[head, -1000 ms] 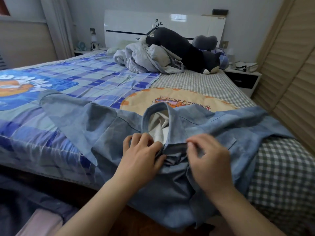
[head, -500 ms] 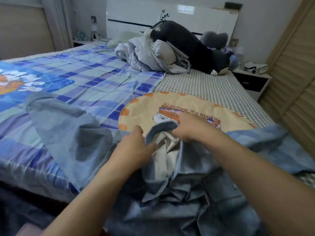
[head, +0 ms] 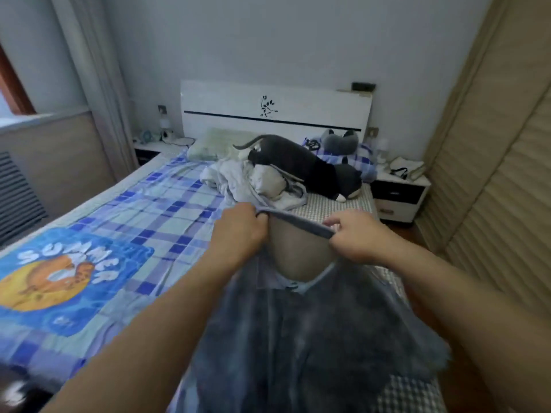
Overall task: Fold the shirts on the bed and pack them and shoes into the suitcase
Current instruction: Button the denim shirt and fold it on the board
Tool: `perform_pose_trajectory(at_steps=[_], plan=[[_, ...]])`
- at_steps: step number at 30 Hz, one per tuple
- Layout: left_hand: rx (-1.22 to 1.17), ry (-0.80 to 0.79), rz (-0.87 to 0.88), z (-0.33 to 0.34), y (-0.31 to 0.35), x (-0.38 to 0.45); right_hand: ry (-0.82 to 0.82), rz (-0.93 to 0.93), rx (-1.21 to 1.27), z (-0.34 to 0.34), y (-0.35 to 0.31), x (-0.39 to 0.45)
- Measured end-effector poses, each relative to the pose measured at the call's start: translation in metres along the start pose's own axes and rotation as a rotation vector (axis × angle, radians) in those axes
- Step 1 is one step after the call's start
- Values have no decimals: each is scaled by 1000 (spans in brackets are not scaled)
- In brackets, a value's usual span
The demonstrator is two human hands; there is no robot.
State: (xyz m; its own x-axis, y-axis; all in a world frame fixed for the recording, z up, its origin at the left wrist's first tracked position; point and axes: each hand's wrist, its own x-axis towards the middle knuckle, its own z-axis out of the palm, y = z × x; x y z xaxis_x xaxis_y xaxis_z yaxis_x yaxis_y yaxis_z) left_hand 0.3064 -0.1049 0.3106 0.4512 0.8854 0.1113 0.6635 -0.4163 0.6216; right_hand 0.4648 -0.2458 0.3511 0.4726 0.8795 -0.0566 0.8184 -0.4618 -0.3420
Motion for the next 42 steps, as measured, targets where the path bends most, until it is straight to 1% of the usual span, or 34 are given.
perform_pose_trajectory(at_steps=[2, 4, 5, 6, 7, 8, 9, 10, 11, 12, 13, 14, 16, 17, 19, 20, 22, 23, 24, 25, 26, 27, 28, 29, 30, 31, 32, 33, 34, 35, 37, 39, 40, 42], plan=[[-297, -30, -21, -59, 63, 11, 3, -56, 179, -67, -23, -19], [-482, -60, 45, -108, 123, 18, -62, -173, 467, -122, -44, -43], [-532, -81, 94, -131, 150, 22, -144, -238, 627, -147, -51, -55], [-580, -115, 154, -152, 172, 26, -266, -282, 770, -170, -54, -66], [-627, -173, 222, -173, 190, 26, -387, -316, 871, -192, -54, -75], [-670, -239, 291, -192, 202, 25, -434, -354, 905, -210, -52, -82], [-711, -301, 352, -209, 210, 23, -389, -385, 903, -226, -48, -84], [-740, -362, 403, -225, 215, 18, -243, -416, 851, -238, -41, -80], [-748, -425, 446, -238, 216, 11, -35, -428, 755, -247, -35, -74], [-743, -489, 485, -249, 217, 5, 166, -435, 617, -256, -29, -66], [-739, -555, 508, -257, 217, -2, 298, -448, 479, -262, -25, -60], [-732, -612, 519, -263, 215, -8, 329, -477, 386, -267, -25, -54], [-700, -677, 541, -272, 214, -25, 201, -554, 334, -270, -29, -43], [-675, -648, 544, -276, 213, -31, 114, -600, 343, -269, -31, -37], [-644, -472, 519, -280, 208, -41, 13, -655, 416, -256, -37, -27], [-639, -368, 479, -278, 195, -39, 28, -656, 513, -246, -39, -22], [-670, -198, 351, -266, 146, -35, 144, -578, 735, -220, -37, -17], [-730, -126, 181, -253, 116, -37, 203, -523, 829, -205, -31, -15], [-789, -103, -19, -232, 79, -41, 236, -459, 880, -191, -24, -15], [-831, -129, -169, -204, 41, -56, 233, -405, 909, -174, -15, -13], [-888, -207, -261, -166, 7, -77, 198, -368, 930, -156, -4, -11], [-914, -296, -298, -128, -16, -107, 153, -327, 969, -138, 7, -10], [-880, -352, -306, -93, -27, -134, 101, -284, 1027, -121, 19, -11], [-734, -342, -275, -60, -41, -147, 47, -247, 1071, -107, 27, -13], [-585, -301, -216, -31, -57, -155, -3, -211, 1073, -94, 34, -18], [-487, -218, -212, -12, -65, -157, -44, -179, 1047, -83, 41, -23], [-439, -139, -255, 0, -76, -152, -55, -138, 1013, -75, 49, -25], [-414, -100, -275, 3, -82, -148, -29, -92, 989, -68, 61, -24], [-440, -97, -264, 0, -84, -144, 25, -43, 932, -64, 73, -24], [-454, -139, -237, -6, -84, -141, 95, 5, 852, -59, 86, -22], [-399, -350, -159, -21, -83, -132, 194, 81, 698, -53, 107, -26], [-231, -545, -110, -27, -82, -122, 306, 105, 590, -53, 121, -35], [-155, -573, -106, -29, -83, -117, 385, 111, 515, -55, 125, -42], [-126, -522, -128, -23, -88, -108, 580, 101, 303, -59, 132, -58]])
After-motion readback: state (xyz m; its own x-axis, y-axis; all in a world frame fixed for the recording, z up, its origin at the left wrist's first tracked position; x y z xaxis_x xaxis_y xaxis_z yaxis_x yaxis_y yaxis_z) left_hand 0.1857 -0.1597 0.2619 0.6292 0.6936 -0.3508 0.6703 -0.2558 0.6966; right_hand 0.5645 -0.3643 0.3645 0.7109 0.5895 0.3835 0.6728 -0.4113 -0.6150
